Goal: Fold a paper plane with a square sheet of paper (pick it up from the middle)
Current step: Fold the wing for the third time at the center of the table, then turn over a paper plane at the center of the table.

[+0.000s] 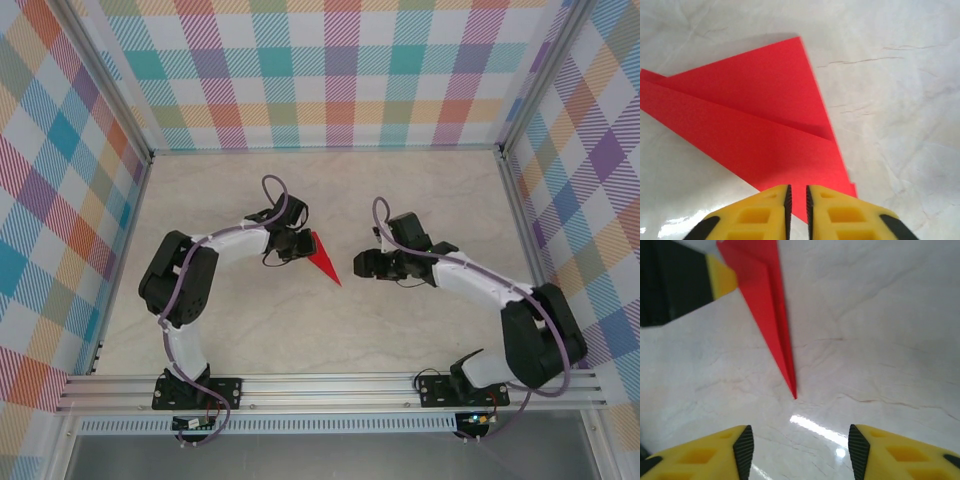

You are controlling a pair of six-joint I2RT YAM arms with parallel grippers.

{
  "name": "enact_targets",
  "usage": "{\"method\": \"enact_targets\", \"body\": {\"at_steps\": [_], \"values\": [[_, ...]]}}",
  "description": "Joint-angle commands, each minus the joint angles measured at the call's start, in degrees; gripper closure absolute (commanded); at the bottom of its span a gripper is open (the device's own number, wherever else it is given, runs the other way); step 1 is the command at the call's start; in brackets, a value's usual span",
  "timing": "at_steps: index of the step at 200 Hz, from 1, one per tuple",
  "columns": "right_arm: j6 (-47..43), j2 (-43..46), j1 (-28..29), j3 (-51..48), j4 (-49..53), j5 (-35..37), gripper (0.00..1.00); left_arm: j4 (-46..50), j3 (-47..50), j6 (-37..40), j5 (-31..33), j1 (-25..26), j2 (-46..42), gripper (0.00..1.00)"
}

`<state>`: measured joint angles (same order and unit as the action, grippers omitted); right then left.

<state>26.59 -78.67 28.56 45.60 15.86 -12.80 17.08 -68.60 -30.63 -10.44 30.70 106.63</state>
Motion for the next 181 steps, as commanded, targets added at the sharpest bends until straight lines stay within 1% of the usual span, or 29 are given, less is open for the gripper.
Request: {"method": "enact_targets", "body": {"at_steps": [1, 10, 27, 39, 52, 75, 97, 111, 146, 181], "values": [[0.61, 4.42, -0.58, -1.71, 5.5, 13.03, 0.33, 5.36, -2.85, -0.3, 4.7, 2.16, -4.58, 0.74], [0.83, 5.78, -0.85, -2.29, 6.03, 14.97, 0.28, 7.98, -4.09, -0.68, 7.68, 3.13, -4.67, 0.69], [0.83, 7.39, -1.2, -3.58, 5.97, 16.15, 0.17, 12.58, -6.9, -1.18, 13.07, 4.99, -3.56, 0.61], [0.99, 8.13, -1.35, -4.53, 5.67, 17.39, 0.06, 15.48, -9.26, -1.9, 15.73, 6.24, -1.9, 0.56], [1.1, 8.41, -1.55, -5.33, 5.45, 18.9, 0.0, 18.39, -12.33, -2.78, 17.99, 7.52, 0.71, 0.51], [0.79, 8.6, -1.88, -5.77, 5.84, 20.32, 0.0, 24.48, -19.52, -4.1, 22.82, 9.66, 6.63, 0.46], [0.9, 8.93, -2.18, -5.91, 6.8, 22.28, 0.0, 31.64, -27.65, -5.2, 28.41, 11.44, 12.99, 0.45], [1.09, 9.23, -2.36, -6.14, 7.05, 22.8, 0.0, 34.95, -31.2, -5.92, 30.95, 12.03, 16.13, 0.45], [1.39, 9.6, -2.6, -6.43, 7.6, 23.78, 0.0, 38.84, -35.14, -6.24, 31.95, 12.1, 20.37, 0.45], [1.69, 9.42, -2.66, -6.34, 7.94, 24.14, 0.0, 39.52, -35.55, -6.55, 31.2, 12.15, 21.34, 0.47]]}}
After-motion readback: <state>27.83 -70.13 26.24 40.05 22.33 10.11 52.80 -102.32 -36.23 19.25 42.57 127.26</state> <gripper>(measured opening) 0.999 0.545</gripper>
